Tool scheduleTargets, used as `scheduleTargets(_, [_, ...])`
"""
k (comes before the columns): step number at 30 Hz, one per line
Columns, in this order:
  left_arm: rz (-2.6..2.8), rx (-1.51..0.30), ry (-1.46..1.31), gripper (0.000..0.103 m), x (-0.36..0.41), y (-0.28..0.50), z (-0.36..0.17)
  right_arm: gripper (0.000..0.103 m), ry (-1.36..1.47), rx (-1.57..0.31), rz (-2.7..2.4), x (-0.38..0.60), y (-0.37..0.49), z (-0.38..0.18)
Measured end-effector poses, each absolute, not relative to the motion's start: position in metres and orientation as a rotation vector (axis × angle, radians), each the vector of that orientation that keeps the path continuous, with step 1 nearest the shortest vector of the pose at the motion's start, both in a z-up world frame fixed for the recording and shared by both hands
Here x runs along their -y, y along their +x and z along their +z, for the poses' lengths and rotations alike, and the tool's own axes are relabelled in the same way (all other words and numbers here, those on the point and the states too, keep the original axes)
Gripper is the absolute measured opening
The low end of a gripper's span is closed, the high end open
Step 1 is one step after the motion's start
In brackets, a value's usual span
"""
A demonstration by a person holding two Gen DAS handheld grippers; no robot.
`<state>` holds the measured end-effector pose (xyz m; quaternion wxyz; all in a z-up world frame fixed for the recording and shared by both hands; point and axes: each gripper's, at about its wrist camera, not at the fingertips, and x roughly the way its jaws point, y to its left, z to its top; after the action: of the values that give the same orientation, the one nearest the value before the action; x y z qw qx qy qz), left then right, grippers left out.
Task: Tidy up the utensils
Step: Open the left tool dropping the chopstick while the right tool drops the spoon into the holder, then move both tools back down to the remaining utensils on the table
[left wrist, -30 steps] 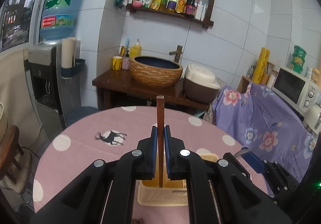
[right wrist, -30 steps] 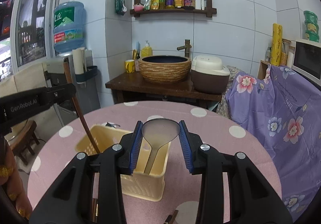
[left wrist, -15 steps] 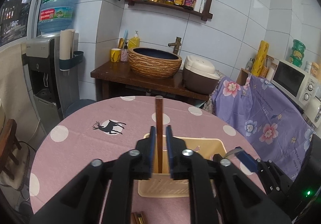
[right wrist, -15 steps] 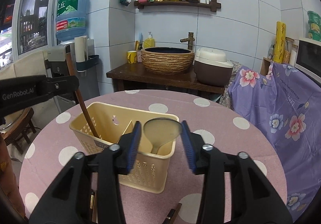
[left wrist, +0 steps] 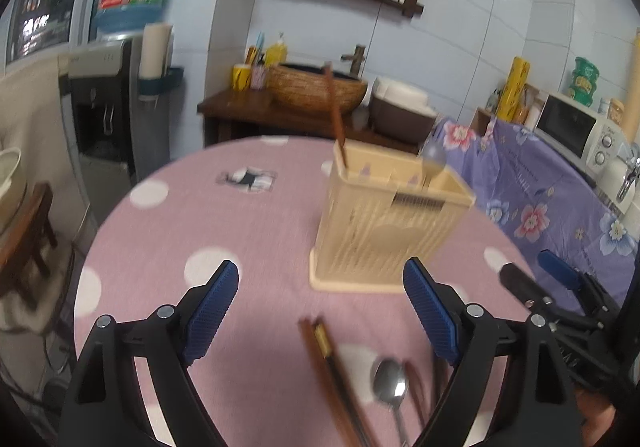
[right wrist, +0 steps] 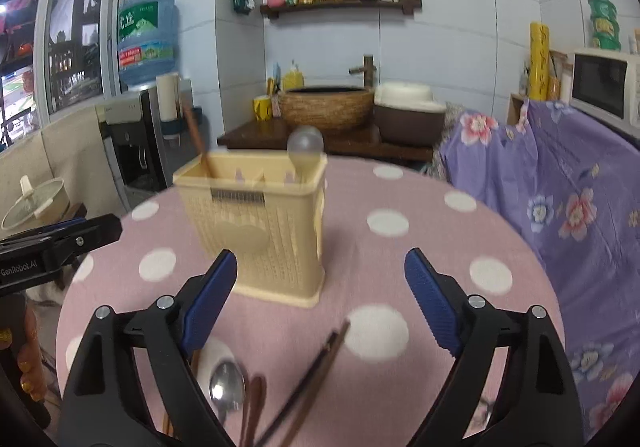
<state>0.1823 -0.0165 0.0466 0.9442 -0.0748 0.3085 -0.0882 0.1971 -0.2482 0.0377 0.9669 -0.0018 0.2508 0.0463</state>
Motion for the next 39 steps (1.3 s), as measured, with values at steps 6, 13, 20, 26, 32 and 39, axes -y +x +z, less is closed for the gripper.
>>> scheduleTargets(6, [-0.159, -0.716, -0.123, 0.066, 0.009, 0.156, 0.004, 0.085, -0.034, -0.607, 0.039, 0.256, 0.17, -0.005])
scheduleTargets(13, [-0.194, -0.815, -0.117, 0.048, 0.017, 0.144, -0.029, 0.085, -0.011, -0.713, 0.049, 0.254, 0.157, -0.041])
scheduleTargets(20, [-0.205, -0.85, -0.103, 0.039, 0.025, 0.138, -0.043, 0.071, 0.023, -0.763, 0.055, 0.25, 0.158, -0.052])
scheduleTargets(26, [-0.211, -0.869, -0.093, 0.034, 0.033, 0.141, -0.047, 0.067, 0.012, -0.77, 0.059, 0.242, 0.162, -0.05])
scheduleTargets(32, [-0.207, -0.884, -0.057, 0.034, 0.044, 0.143, -0.053, 0.067, -0.013, -0.793, 0.024, 0.242, 0.164, -0.057])
scheduleTargets(39, [-0.19, -0.878, -0.01, 0.034, 0.051, 0.143, -0.055, 0.067, -0.018, -0.806, 0.014, 0.243, 0.165, -0.062])
